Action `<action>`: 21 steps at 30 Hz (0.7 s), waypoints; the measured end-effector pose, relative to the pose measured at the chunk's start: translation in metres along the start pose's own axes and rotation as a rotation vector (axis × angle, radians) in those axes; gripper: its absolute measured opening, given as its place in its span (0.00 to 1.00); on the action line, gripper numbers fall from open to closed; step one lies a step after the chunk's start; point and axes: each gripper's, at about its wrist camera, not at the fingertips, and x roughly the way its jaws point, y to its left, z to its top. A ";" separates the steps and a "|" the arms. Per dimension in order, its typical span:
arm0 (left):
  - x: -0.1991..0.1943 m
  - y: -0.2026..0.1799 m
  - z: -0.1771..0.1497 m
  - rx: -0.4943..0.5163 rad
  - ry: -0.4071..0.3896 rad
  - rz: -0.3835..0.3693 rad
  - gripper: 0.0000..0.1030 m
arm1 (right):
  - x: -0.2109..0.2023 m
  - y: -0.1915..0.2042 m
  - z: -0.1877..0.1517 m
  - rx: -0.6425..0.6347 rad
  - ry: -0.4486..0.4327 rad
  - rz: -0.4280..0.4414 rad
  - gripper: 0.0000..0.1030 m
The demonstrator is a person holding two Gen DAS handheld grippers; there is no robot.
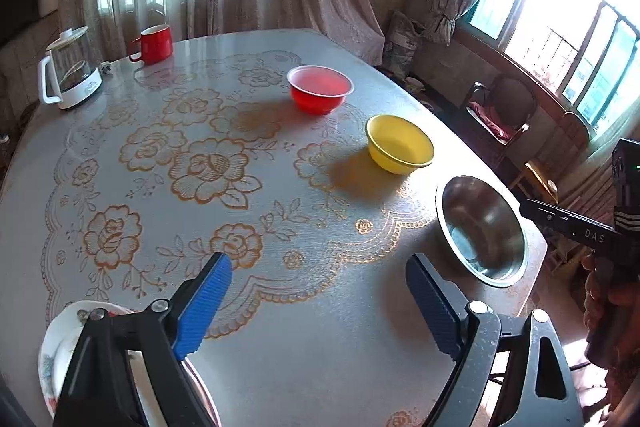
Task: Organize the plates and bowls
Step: 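Move the left tool to the steel bowl and grasp its rim, then lift the steel bowl with the left tool and carry it toward the plate stack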
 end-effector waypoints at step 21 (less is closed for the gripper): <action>0.129 -0.122 0.018 0.051 0.197 -0.146 0.84 | 0.049 -0.119 0.007 0.089 0.137 0.023 0.47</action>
